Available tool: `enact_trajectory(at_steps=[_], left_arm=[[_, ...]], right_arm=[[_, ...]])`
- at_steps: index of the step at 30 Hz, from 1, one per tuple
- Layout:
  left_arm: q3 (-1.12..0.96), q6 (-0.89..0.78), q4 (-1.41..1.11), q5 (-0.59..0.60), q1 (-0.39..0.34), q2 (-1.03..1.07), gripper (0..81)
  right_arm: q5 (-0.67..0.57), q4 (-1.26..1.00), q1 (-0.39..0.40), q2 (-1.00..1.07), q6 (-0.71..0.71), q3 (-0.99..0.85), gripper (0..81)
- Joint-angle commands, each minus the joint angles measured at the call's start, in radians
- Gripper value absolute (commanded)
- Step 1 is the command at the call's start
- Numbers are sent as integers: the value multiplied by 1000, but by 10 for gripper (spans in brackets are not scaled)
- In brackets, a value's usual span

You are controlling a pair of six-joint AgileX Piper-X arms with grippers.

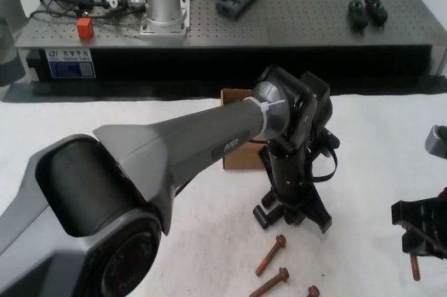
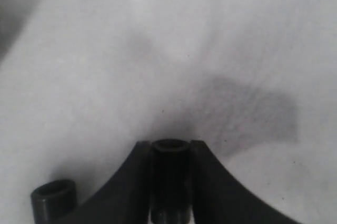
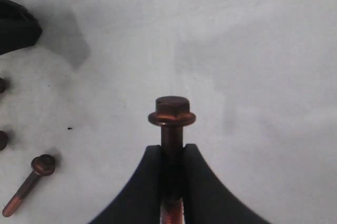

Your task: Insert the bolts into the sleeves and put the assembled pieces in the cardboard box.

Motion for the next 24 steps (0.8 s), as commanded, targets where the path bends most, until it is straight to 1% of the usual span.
enact_trajectory(at_steps=[1, 4, 6, 8, 10, 13, 15, 17, 19, 20, 22, 24], left_arm=[[-16, -23, 13, 6, 0, 11, 7], [-51, -35, 39, 6, 2, -4, 6], [-63, -35, 50, 6, 12, -53, 6], [-61, -49, 64, 12, 32, -129, 6], [-17, -63, 64, 79, 62, -216, 6], [160, -97, -31, 200, 109, -399, 6], [326, -107, -161, 238, 124, -526, 6], [528, -144, -370, 275, 128, -666, 6], [701, -186, -588, 376, 128, -783, 6], [789, -214, -711, 449, 128, -839, 6], [937, -274, -944, 550, 124, -929, 6], [1047, -347, -1127, 599, 123, -997, 6]], right_arm=[[3, -3, -5, -14, -8, -2, 14], [-85, -60, -5, -26, 13, -2, 14], [-173, -147, -5, -51, 56, -2, 14], [-219, -242, -5, -86, 122, -2, 14], [-252, -354, -5, -133, 189, -2, 14], [-335, -522, 1, -197, 304, -2, 14], [-405, -656, 20, -219, 399, -2, 14], [-448, -780, 58, -226, 489, -2, 14], [-468, -906, 111, -226, 554, -2, 14], [-467, -951, 135, -226, 568, -2, 14], [-467, -1051, 197, -226, 601, -2, 14], [-467, -1113, 248, -226, 626, -2, 14]])
